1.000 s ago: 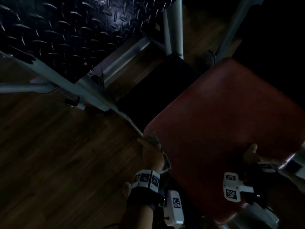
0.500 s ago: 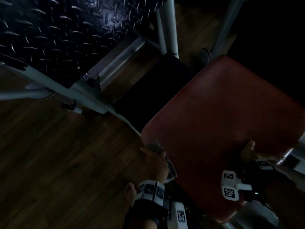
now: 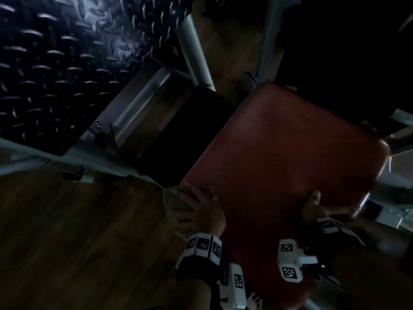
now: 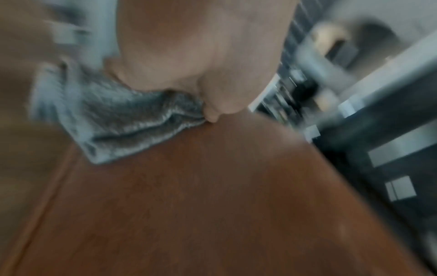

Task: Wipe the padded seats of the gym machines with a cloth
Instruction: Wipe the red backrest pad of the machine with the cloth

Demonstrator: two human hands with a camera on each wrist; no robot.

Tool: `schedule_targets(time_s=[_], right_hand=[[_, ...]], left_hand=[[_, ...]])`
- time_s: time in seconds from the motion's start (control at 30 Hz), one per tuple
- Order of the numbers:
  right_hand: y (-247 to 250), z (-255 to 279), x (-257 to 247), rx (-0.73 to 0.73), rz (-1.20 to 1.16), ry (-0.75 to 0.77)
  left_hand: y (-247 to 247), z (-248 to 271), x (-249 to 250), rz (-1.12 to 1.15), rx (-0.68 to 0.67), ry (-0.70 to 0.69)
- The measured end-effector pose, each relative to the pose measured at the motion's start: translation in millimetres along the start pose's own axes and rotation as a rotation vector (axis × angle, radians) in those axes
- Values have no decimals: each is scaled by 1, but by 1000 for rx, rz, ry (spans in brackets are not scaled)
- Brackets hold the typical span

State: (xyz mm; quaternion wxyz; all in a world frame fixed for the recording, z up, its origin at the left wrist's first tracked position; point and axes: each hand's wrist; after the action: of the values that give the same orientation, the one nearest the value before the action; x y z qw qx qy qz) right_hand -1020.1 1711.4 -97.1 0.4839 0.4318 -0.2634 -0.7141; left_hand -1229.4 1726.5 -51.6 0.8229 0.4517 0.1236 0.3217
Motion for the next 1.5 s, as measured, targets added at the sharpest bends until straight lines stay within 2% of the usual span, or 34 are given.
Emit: schedule_targets(time_s=[0.07, 0.13, 0.23, 0.33, 0.43, 0.5, 0.57, 0.63, 0.67, 0.73, 0.8, 0.87, 0.93, 0.97, 1.0, 1.07, 1.17, 1.2, 1.27, 1.37, 1.5], right_hand=[[-1, -6, 3, -26, -41, -16], [-2, -4, 1, -51, -28, -22], [-1, -5, 2, 0, -56, -9], [3, -6, -1, -150, -40, -2], [6, -4, -1, -40, 24, -48], [7, 0, -4, -56, 61, -51], [12, 0, -2, -63, 64, -48], [15, -1, 1, -98, 60, -33], [16, -1, 3, -110, 58, -23], [22, 5, 8, -95, 48, 19], [32, 11, 14, -93, 43, 93], [46, 18, 20, -158, 116, 169], [56, 24, 28, -189, 213, 234], [58, 28, 32, -164, 274, 311], [57, 33, 35, -110, 337, 451], [48, 43, 36, -45, 431, 815], [27, 60, 23, -149, 503, 1264], [18, 65, 19, -197, 534, 1344], [4, 71, 14, -245, 628, 1357], [-5, 75, 17, -228, 740, 1168], [2, 83, 30, -99, 799, 904]], left_hand=[[-2, 1, 19, -81, 6, -143], [-4, -5, 32, -142, -53, -315], [-4, -6, 50, -247, -154, -594], [-10, 3, 66, -407, -229, -921], [-16, 14, 68, -643, -278, -1261], [-15, 14, 66, -659, -291, -1417], [-13, 5, 60, -564, -332, -1490], [-4, -9, 50, -324, -344, -1541], [3, -17, 45, -222, -300, -1566], [21, -41, 31, -204, -133, -1580], [39, -70, 16, -267, -37, -1489], [53, -100, -3, -242, -49, -1359], [60, -124, -25, -265, -87, -1310], [61, -131, -35, -286, -112, -1308], [61, -136, -45, -293, -131, -1313], [59, -141, -57, -262, -134, -1306], [55, -140, -62, -176, -149, -1292], [53, -139, -62, -146, -156, -1297], [51, -137, -63, -120, -152, -1302], [51, -137, -66, -144, -128, -1299], [52, -140, -67, -190, -104, -1302]])
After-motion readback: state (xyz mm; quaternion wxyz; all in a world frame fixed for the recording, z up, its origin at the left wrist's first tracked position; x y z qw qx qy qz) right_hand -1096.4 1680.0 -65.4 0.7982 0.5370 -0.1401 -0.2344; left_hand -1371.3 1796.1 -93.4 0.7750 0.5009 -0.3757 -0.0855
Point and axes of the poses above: each hand's wrist, its own z-axis away from the middle knuckle, its own y-axis out of the back of the hand, x = y × z, and after that the axes turned 2 degrees about x, right-handed
